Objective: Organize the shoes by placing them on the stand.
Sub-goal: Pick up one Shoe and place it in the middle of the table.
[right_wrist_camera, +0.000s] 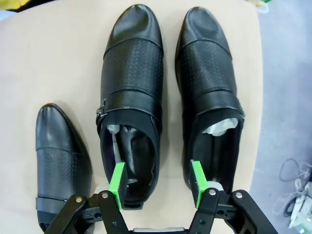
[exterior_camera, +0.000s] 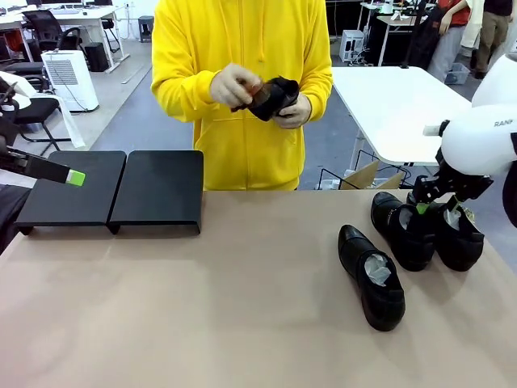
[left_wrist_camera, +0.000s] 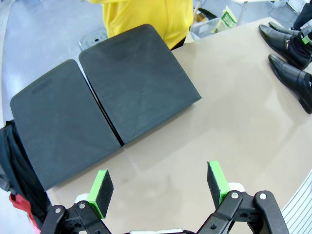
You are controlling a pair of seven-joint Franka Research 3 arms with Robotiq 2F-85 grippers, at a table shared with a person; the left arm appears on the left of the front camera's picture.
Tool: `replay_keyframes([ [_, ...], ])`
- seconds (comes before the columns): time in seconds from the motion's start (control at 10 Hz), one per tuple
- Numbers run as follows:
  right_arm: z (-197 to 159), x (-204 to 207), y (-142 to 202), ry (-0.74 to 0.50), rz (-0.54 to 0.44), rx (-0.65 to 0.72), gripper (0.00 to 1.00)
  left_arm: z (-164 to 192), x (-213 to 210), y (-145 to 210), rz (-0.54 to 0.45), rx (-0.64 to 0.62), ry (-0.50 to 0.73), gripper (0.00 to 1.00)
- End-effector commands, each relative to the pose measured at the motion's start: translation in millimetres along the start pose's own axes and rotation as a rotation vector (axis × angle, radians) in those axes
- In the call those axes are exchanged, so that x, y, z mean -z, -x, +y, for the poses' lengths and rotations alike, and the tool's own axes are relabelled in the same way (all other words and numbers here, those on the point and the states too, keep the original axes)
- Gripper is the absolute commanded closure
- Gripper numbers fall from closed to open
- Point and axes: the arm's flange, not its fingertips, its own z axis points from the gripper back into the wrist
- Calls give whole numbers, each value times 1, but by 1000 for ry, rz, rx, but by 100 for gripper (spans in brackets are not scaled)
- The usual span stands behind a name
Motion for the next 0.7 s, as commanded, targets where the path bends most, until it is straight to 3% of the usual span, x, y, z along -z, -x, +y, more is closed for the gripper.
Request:
replay_keyframes([
  [0.0, 1, 9, -11, -6, 30, 12, 32, 3, 0, 1, -8, 7, 17, 0],
  [0.6, -4, 48, -26, -95, 124, 0, 32, 3, 0, 1, -8, 7, 17, 0],
])
